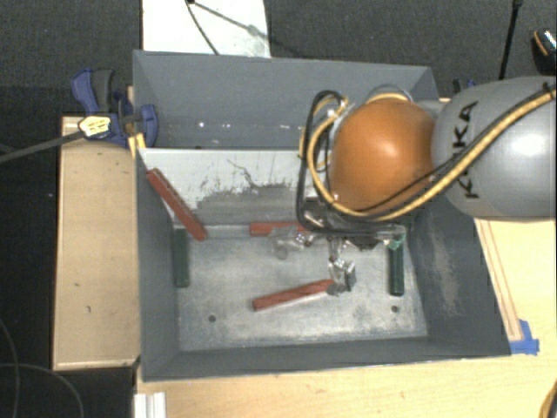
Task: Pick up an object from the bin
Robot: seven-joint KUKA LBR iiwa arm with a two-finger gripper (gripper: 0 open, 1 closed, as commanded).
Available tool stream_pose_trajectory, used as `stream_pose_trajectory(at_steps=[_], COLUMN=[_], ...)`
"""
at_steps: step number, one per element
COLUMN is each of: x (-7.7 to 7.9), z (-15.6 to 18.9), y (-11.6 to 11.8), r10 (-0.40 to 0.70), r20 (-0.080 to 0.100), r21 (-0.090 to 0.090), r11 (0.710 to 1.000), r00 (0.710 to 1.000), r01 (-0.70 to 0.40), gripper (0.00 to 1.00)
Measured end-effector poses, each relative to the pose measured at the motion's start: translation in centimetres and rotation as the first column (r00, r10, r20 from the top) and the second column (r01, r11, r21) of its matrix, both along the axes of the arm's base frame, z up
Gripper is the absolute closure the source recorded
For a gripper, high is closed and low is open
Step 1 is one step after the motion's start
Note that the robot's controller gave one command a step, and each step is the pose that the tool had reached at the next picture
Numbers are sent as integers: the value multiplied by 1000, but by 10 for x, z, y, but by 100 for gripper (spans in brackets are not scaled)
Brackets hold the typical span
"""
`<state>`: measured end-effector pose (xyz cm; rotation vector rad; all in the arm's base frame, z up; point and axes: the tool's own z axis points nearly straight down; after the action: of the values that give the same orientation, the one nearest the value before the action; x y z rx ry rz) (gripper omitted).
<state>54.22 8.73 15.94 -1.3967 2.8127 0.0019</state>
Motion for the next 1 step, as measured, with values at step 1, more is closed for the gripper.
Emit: stream_pose_trajectory(at_steps=[1], x=[1], z=[-93], y=[-2], r10=[5], r20=[-6], r21=[-1], r11=[1000], r00=[1000], r01=[-5], gripper=[0])
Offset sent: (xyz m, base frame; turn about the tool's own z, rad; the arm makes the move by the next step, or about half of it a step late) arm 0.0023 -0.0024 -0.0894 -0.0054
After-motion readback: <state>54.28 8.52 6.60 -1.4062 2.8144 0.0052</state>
